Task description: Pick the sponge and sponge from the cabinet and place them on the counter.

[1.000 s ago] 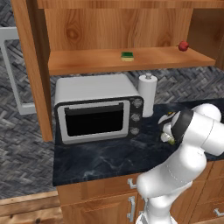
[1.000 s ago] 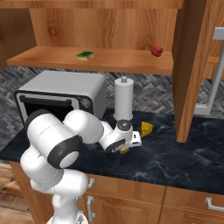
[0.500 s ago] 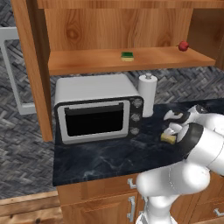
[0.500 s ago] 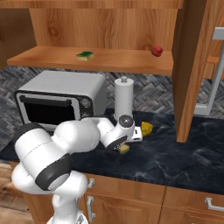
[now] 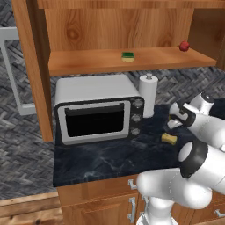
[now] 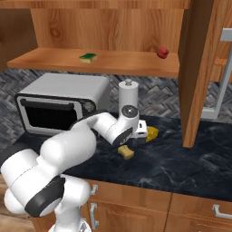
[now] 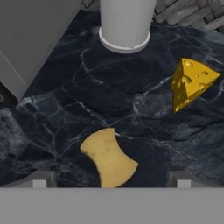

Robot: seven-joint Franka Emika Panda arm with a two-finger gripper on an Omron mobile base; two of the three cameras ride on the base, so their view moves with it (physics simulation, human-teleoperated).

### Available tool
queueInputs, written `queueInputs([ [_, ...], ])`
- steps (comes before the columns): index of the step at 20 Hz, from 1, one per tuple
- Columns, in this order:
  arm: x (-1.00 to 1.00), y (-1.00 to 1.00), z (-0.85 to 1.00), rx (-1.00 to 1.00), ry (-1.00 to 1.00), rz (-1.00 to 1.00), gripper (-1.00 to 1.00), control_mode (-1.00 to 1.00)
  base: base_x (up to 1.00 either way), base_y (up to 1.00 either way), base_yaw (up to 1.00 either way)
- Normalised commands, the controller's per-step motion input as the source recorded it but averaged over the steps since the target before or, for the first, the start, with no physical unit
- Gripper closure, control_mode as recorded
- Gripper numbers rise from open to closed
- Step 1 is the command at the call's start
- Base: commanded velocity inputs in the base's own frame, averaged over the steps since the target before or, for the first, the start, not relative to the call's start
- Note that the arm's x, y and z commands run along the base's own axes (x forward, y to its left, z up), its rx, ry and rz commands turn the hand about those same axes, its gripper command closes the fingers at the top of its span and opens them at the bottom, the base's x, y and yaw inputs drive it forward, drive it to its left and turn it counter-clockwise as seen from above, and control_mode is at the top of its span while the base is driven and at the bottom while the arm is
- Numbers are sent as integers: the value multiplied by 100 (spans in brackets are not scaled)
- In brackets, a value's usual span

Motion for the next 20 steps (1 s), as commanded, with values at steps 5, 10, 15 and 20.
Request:
queueInputs([
  [5, -12, -1, 31, 4, 0, 0, -100, -100, 0, 0, 0],
  [10, -1, -9, 39, 14, 0, 0, -100, -100, 0, 0, 0],
  [15, -13, -14, 56, 18, 2, -6, -100, -100, 0, 0, 0],
  [20, -24, 0, 41, 9, 0, -16, -100, -100, 0, 0, 0],
])
